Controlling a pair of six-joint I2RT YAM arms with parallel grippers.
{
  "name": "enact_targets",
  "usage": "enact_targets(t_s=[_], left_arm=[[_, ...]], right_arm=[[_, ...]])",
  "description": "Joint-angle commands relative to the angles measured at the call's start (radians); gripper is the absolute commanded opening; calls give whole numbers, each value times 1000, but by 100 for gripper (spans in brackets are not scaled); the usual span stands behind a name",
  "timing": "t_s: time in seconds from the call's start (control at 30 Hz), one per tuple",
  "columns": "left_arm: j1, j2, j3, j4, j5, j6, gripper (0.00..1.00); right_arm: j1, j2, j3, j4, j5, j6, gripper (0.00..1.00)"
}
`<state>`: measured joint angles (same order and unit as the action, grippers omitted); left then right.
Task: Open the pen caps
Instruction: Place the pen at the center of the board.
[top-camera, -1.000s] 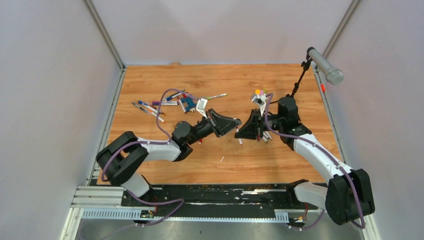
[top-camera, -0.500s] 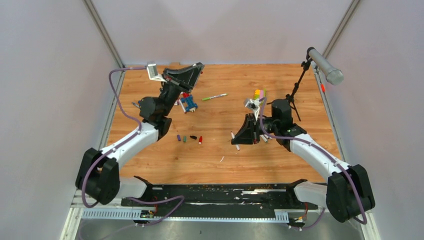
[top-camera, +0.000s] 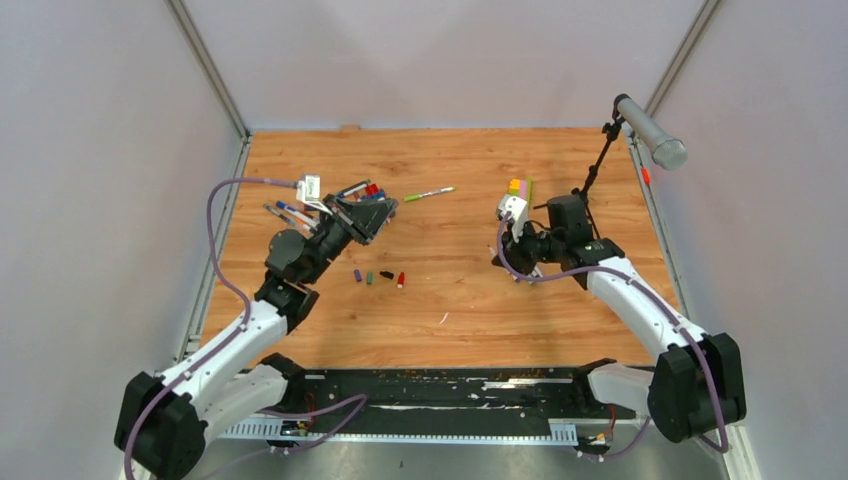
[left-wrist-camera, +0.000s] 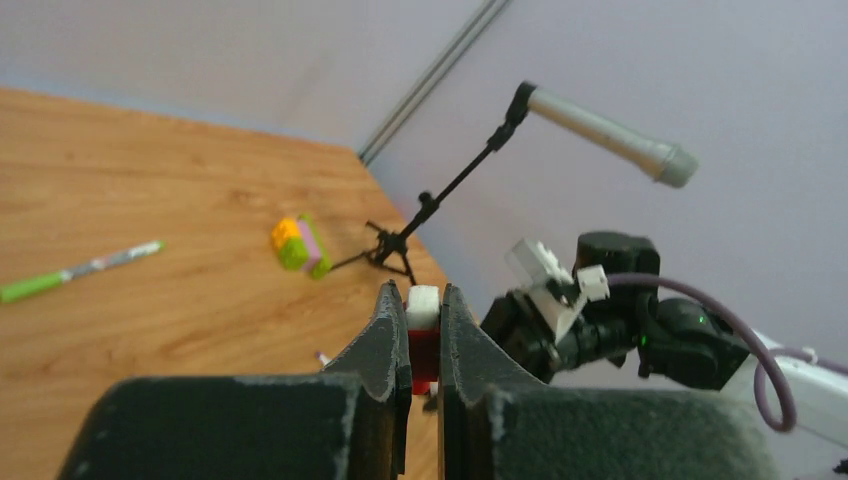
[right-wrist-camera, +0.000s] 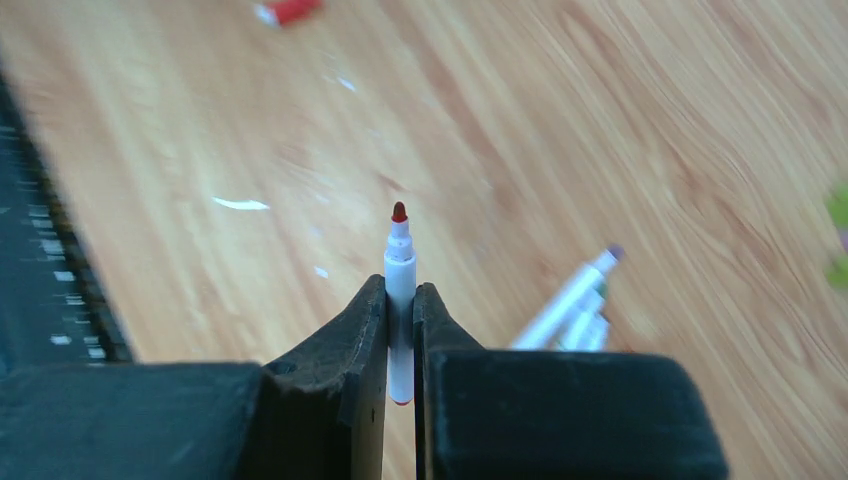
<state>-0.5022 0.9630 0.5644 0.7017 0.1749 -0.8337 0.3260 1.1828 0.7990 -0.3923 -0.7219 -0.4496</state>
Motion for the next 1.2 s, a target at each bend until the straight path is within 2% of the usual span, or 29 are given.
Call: enact_targets(t_s=[0.0, 0.17, 0.43, 0.87, 1.17], left_arm=[[1, -96, -67, -239, 35, 13, 0], [1, -104, -115, -343, 68, 15, 0], [-25, 31, -113, -392, 156, 30, 0], [-106, 118, -120, -376, 111, 57, 0], [-153, 160, -92, -399, 80, 78, 0]], right_arm=[[-62, 79, 50, -52, 301, -119, 0], [-123, 176, 90, -85, 422, -117, 0], [-232, 263, 103, -74, 480, -92, 1], [-281, 404, 148, -122, 474, -74, 8], [-284, 432, 162, -151, 442, -70, 16]])
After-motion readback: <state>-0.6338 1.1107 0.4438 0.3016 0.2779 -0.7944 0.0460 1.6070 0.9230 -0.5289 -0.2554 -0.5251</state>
